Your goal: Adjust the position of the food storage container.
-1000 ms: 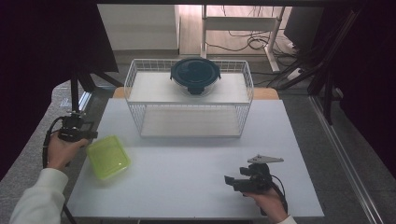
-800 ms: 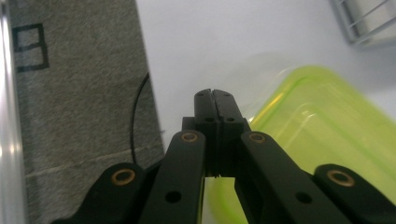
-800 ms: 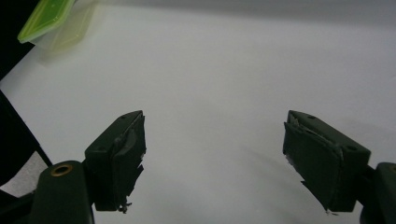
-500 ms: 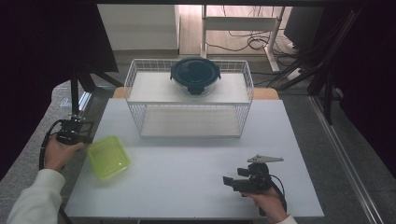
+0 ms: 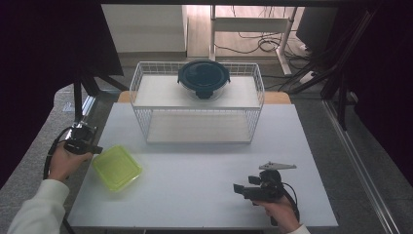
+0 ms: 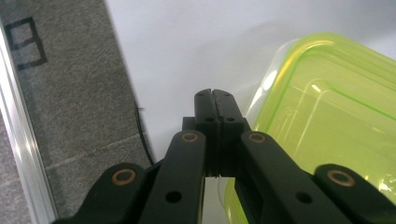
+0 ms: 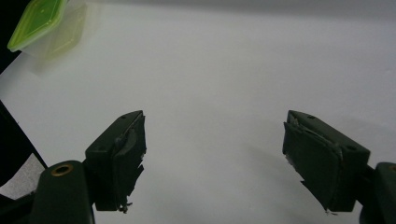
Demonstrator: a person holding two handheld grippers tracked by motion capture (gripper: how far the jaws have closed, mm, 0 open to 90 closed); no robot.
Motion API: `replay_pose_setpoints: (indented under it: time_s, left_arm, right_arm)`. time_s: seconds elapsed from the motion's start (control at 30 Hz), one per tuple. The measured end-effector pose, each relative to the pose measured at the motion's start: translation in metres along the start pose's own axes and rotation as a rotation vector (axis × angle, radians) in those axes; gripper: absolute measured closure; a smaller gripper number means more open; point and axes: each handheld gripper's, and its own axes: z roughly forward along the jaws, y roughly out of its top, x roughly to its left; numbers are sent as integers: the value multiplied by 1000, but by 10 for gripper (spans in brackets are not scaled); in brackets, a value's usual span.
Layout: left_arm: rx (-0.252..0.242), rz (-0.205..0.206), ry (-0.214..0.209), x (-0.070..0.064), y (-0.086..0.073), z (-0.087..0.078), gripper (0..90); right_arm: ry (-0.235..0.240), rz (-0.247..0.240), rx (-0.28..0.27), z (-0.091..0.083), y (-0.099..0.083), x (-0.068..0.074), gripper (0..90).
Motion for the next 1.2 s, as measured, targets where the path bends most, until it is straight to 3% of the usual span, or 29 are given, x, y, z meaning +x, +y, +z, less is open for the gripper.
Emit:
replay_pose_setpoints:
  time_s: [0.2, 0.43, 0.87, 1.2]
  left_arm:
    - [13, 45, -50, -20, -3, 0, 900]
    - [41, 67, -72, -32, -11, 0, 900]
    - [48, 54, -120, -36, -28, -5, 900]
    - [62, 66, -184, -72, -33, -5, 900]
  right_arm:
    - [2, 2, 0, 0, 0, 0, 213]
    - [-3, 13, -4, -1, 0, -1, 213]
    - [-1, 15, -7, 0, 0, 0, 213]
    - [4, 10, 3, 1, 0, 1, 213]
